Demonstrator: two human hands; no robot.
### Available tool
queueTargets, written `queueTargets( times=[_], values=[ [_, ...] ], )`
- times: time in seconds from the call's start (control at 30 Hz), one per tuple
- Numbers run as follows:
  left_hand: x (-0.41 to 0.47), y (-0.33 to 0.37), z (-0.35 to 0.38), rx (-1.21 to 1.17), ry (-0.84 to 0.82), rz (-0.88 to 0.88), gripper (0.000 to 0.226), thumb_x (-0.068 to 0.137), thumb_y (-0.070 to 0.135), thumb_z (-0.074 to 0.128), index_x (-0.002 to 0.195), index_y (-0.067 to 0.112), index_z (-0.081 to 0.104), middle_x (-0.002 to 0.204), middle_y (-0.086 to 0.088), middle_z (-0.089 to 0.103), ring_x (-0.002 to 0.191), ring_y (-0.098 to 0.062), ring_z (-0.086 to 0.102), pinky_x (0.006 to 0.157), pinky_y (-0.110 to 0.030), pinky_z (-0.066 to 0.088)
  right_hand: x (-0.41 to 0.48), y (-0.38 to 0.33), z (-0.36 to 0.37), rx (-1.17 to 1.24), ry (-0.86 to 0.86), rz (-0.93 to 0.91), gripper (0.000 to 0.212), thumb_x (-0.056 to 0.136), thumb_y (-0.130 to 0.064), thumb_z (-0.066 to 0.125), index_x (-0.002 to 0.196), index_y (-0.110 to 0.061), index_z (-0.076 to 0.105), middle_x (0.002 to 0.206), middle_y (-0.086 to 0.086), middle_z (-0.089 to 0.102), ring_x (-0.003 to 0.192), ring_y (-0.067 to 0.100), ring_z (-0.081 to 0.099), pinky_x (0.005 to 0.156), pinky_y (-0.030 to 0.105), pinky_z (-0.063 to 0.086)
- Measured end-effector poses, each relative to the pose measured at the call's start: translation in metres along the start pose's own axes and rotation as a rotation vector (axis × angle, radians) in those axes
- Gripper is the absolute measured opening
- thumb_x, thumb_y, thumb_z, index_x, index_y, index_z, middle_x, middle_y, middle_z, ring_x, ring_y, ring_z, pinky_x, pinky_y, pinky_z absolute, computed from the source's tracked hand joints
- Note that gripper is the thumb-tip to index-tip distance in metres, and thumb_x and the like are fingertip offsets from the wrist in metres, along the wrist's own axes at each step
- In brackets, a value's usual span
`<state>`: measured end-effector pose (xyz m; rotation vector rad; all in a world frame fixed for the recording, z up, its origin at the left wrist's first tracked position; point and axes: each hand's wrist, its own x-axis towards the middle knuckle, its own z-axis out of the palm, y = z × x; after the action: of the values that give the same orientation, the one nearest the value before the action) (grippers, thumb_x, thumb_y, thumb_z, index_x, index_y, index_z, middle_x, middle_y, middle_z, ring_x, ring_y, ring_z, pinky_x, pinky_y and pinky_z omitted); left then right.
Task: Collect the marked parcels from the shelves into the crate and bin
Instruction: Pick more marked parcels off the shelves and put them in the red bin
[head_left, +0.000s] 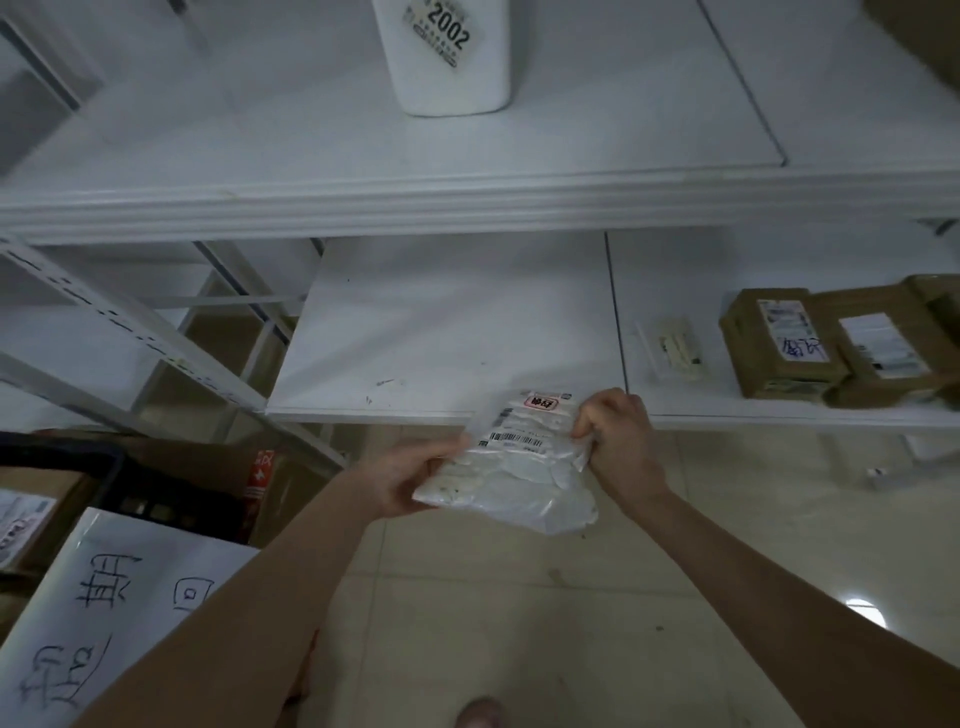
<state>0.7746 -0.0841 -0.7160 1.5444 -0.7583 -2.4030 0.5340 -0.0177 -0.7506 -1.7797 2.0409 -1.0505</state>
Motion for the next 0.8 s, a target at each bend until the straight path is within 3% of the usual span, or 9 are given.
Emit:
queueTargets(
  times=[0.07,0.13,0.2,0.27,0.33,0.43,0.63,0.73,0.8],
  values=[
    [-0.003,-0.004,0.012,0.074,0.038,0.045,0.031,0.08,0.01,0.069,0.109,-0.003,0.064,0.095,-0.013,0.073,0.079,-0.02,0.071,0.068,-0.028,0.059,-0.006,0.0,-0.009,-0.053,0.056,-0.012,0.024,0.061,0.008,0.065,0.067,-0.015,0.065,0.095,0.005,0.061,0.088,0.03,0.053,0.07,0.028,0.041],
    [-0.005,-0.008,0.018,0.156,0.124,0.124,0.026,0.082,-0.001,0.065,0.108,-0.001,0.064,0.088,-0.009,0.074,0.074,-0.02,0.072,0.067,-0.03,0.06,-0.01,0.001,-0.015,-0.013,0.019,0.107,0.028,0.074,0.009,0.062,0.081,-0.016,0.072,0.114,0.008,0.059,0.102,0.026,0.051,0.079,0.029,0.042],
    [-0.006,-0.012,0.019,0.2,0.187,0.195,0.03,0.079,-0.006,0.067,0.109,-0.001,0.065,0.089,-0.008,0.075,0.077,-0.021,0.072,0.072,-0.033,0.06,-0.015,-0.002,-0.022,0.135,-0.077,0.381,0.022,0.088,-0.009,0.062,0.107,-0.018,0.067,0.125,0.007,0.055,0.106,0.016,0.051,0.092,0.029,0.041],
    [-0.009,-0.018,0.021,0.206,0.236,0.236,0.031,0.078,-0.009,0.067,0.108,-0.001,0.065,0.09,-0.009,0.075,0.08,-0.024,0.072,0.075,-0.036,0.06,-0.02,-0.013,-0.032,0.375,-0.252,0.703,0.048,0.089,-0.035,0.065,0.132,-0.019,0.05,0.125,0.0,0.056,0.109,0.016,0.055,0.097,0.037,0.045],
    [-0.012,-0.022,0.025,0.214,0.26,0.262,0.032,0.077,-0.01,0.068,0.107,0.002,0.066,0.097,-0.011,0.073,0.088,-0.029,0.07,0.079,-0.038,0.058,-0.027,-0.019,-0.038,0.561,-0.466,0.876,0.059,0.083,-0.045,0.069,0.133,-0.023,0.047,0.119,-0.005,0.063,0.105,0.017,0.062,0.089,0.038,0.05],
    [-0.013,-0.024,0.029,0.271,0.262,0.299,0.037,0.076,-0.011,0.069,0.111,0.001,0.065,0.093,-0.009,0.074,0.084,-0.025,0.071,0.079,-0.037,0.058,-0.039,-0.028,-0.039,0.669,-0.636,0.897,0.038,0.081,-0.024,0.075,0.116,-0.017,0.062,0.101,-0.002,0.072,0.09,0.017,0.068,0.082,0.033,0.054],
    [-0.02,-0.022,0.02,0.18,0.22,0.213,0.035,0.084,0.024,0.071,0.117,0.023,0.061,0.108,0.002,0.07,0.097,-0.018,0.067,0.091,-0.04,0.05,-0.052,-0.034,-0.026,0.995,-0.187,1.129,0.03,0.075,0.012,0.067,0.104,0.004,0.066,0.088,0.014,0.068,0.082,0.027,0.058,0.075,0.035,0.051],
    [-0.025,-0.035,0.025,0.243,0.097,0.147,0.029,0.086,0.036,0.067,0.113,0.027,0.062,0.112,0.005,0.07,0.103,-0.016,0.066,0.095,-0.041,0.049,-0.052,-0.049,-0.021,1.175,-0.133,1.185,0.031,0.076,0.015,0.064,0.102,0.0,0.067,0.086,0.009,0.072,0.078,0.019,0.066,0.061,0.026,0.055],
    [-0.022,-0.045,0.037,0.23,0.057,0.169,0.027,0.087,0.025,0.068,0.113,0.023,0.061,0.104,0.003,0.073,0.095,-0.019,0.07,0.089,-0.042,0.054,-0.054,-0.061,-0.018,1.254,-0.221,1.223,0.021,0.084,0.008,0.062,0.101,-0.005,0.065,0.083,0.007,0.073,0.072,0.015,0.068,0.055,0.022,0.056]
  ],
)
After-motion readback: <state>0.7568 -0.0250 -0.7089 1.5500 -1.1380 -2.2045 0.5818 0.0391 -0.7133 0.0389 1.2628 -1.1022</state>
